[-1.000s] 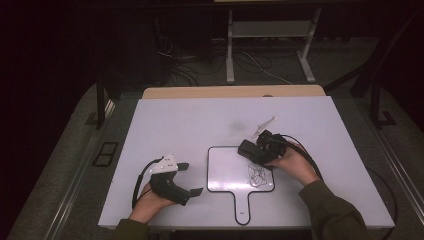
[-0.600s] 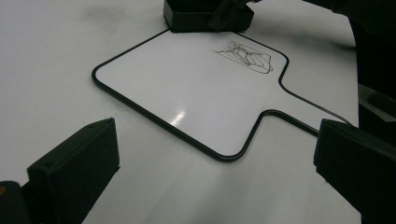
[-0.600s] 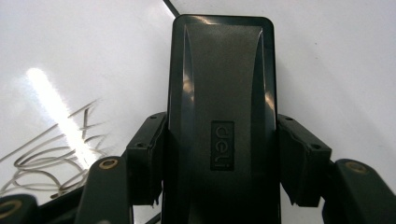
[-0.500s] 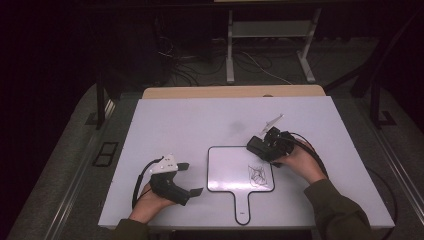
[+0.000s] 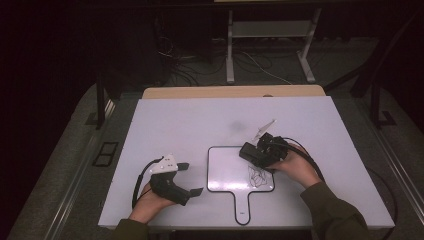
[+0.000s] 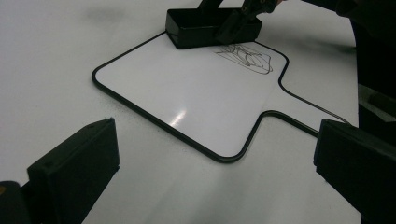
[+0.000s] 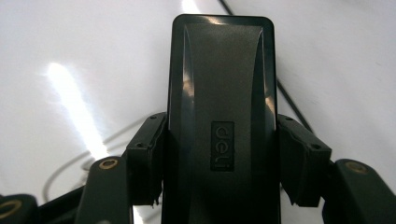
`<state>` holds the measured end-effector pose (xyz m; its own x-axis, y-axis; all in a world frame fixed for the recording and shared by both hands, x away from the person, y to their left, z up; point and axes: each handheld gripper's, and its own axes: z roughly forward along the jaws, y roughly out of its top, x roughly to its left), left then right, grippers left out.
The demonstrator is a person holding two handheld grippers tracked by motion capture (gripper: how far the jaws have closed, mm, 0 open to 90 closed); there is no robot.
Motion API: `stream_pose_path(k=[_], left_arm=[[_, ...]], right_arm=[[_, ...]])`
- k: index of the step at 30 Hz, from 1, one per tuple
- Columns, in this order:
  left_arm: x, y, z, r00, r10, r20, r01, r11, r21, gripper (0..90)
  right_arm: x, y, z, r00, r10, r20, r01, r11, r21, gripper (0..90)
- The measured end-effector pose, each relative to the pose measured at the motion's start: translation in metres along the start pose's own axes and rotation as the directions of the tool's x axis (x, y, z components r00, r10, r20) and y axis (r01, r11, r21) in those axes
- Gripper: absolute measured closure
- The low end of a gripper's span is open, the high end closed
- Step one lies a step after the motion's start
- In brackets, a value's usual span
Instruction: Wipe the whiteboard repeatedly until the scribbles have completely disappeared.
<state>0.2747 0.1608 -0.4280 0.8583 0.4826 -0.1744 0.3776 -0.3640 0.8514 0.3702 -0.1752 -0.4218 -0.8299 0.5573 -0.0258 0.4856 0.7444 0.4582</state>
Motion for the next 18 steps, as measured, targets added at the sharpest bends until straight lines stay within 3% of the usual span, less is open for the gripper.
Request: stream_pose_path(k=[11,18], left_arm=[[0.000,0.000,-0.001,1.0000,0.005,0.001,-0.005,1.0000,0.003,0.0],[0.000,0.000,-0.001,1.0000,0.005,0.002,-0.005,1.0000,0.005,0.0]], right_arm=[[0.024,0.005,0.001,0.9974,-0.065,-0.033,0.065,0.998,0.002,38.7],[0.017,0.002,0.000,0.9979,-0.057,-0.030,0.057,0.998,0.005,38.6]])
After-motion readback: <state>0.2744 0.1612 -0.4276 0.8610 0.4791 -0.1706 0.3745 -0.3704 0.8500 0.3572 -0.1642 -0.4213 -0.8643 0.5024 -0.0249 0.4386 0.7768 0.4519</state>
